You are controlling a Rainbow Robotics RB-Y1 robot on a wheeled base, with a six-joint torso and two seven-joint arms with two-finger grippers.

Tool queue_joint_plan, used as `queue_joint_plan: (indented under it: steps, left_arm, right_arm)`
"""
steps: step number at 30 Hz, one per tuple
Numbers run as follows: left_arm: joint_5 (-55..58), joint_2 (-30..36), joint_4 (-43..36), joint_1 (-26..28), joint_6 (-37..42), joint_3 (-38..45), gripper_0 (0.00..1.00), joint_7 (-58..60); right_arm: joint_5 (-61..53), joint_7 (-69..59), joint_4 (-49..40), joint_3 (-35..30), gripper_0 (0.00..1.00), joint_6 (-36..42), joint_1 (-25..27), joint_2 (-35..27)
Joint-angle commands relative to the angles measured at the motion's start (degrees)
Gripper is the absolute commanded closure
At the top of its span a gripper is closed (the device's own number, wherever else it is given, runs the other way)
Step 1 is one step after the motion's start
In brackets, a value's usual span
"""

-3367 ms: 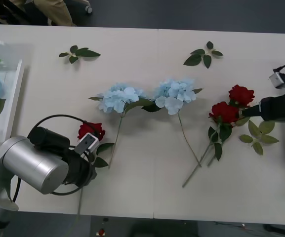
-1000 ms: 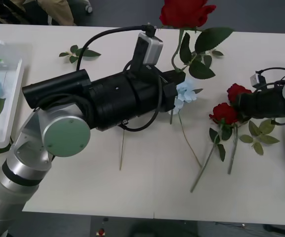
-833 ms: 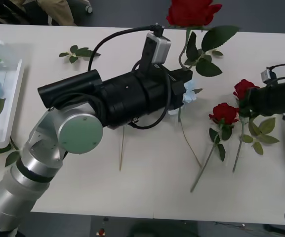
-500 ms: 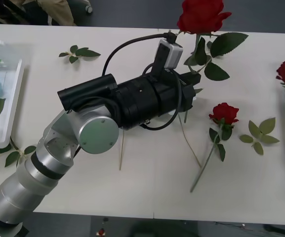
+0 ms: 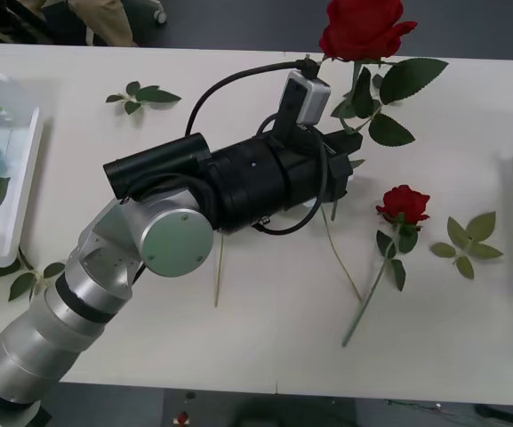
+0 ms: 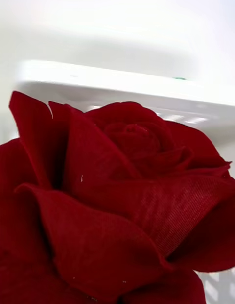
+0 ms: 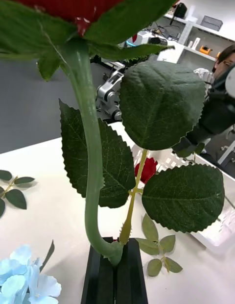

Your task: Put the red flowers into the right box and the blue flowers into the left box

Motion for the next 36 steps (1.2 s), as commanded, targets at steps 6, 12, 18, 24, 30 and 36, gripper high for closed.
queue_joint_plan:
  steps: [6,12,18,24,30,36]
  left_arm:
    - [0.17,0.58,-1.23,-1.91,-0.58,0.41,1.00,-1.84]
    - [0.17,0.58,-1.23,-1.91,-0.58,0.41,1.00,-1.84]
    - [0.17,0.58,-1.23,-1.91,-0.58,0.41,1.00,-1.84]
    - [0.17,0.58,-1.23,-1.91,-0.58,0.41,1.00,-1.84]
    - [0.17,0.58,-1.23,-1.91,-0.58,0.41,1.00,-1.84]
    - [0.17,0.58,-1.23,-1.91,-0.58,0.41,1.00,-1.84]
  right_arm:
    - [0.38,3.27,5.61,9.57,0.15,-11.18,-1.85,-2.21]
    - [-2.25,6.52,5.35,9.83,0.02,-9.86,-1.85,-2.03]
    - [-17.28,22.96,3.86,9.66,0.00,-3.54,-1.76,-2.03]
    - [-38.73,41.90,3.86,9.48,0.00,3.85,-0.26,-2.38]
    - [-50.59,41.90,3.86,3.94,0.00,14.31,2.64,-2.56]
    - [-60.88,41.90,3.86,-0.01,0.00,23.80,6.42,-1.59]
